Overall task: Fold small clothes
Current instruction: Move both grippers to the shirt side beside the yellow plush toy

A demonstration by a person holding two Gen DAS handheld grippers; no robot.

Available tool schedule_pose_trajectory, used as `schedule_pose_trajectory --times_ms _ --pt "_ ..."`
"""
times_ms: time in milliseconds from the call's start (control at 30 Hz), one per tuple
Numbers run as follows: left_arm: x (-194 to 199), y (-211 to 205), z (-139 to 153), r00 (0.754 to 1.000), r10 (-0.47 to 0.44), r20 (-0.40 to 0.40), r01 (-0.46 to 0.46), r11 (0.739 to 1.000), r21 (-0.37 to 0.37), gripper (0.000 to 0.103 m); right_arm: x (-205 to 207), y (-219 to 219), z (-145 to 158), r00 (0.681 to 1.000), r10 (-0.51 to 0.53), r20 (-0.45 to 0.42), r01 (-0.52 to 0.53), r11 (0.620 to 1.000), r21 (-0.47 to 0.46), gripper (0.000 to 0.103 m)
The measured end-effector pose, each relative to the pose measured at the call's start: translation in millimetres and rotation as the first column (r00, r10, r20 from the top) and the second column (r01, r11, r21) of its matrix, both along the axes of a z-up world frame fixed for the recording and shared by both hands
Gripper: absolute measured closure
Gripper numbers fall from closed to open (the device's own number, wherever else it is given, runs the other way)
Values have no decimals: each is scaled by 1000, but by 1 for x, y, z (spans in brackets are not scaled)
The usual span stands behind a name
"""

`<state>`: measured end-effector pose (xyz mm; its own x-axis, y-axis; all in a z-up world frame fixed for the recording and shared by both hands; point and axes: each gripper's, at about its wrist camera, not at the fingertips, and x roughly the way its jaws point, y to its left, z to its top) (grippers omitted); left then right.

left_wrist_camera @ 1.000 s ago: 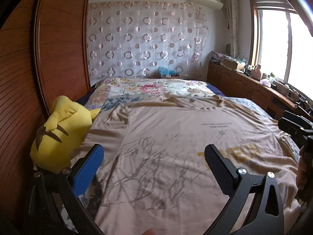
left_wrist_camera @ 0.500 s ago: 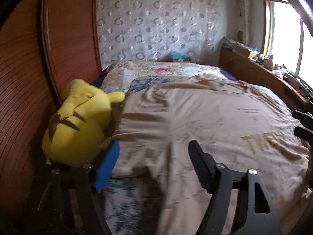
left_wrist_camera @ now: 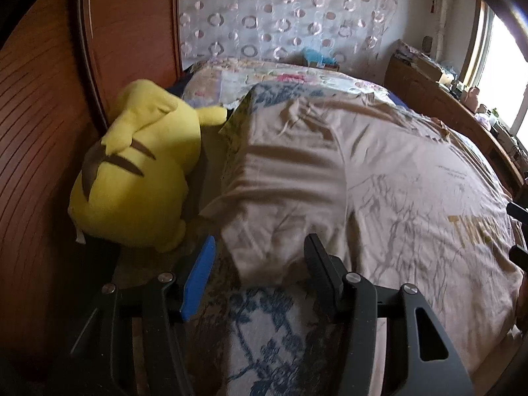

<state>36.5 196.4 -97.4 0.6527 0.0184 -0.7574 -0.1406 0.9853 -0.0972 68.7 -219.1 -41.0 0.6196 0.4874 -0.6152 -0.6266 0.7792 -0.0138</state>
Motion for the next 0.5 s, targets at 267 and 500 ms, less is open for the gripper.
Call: schedule_pose_trajectory --times_ms 267,500 --pt "-2 -2 -3 1000 -19 -5 19 1000 7 86 1 7 -4 1000 2 4 -1 1000 -15 0" --pt "-8 -13 20 993 -76 90 73 997 37 99 3 7 -5 1000 -17 17 17 1000 3 0"
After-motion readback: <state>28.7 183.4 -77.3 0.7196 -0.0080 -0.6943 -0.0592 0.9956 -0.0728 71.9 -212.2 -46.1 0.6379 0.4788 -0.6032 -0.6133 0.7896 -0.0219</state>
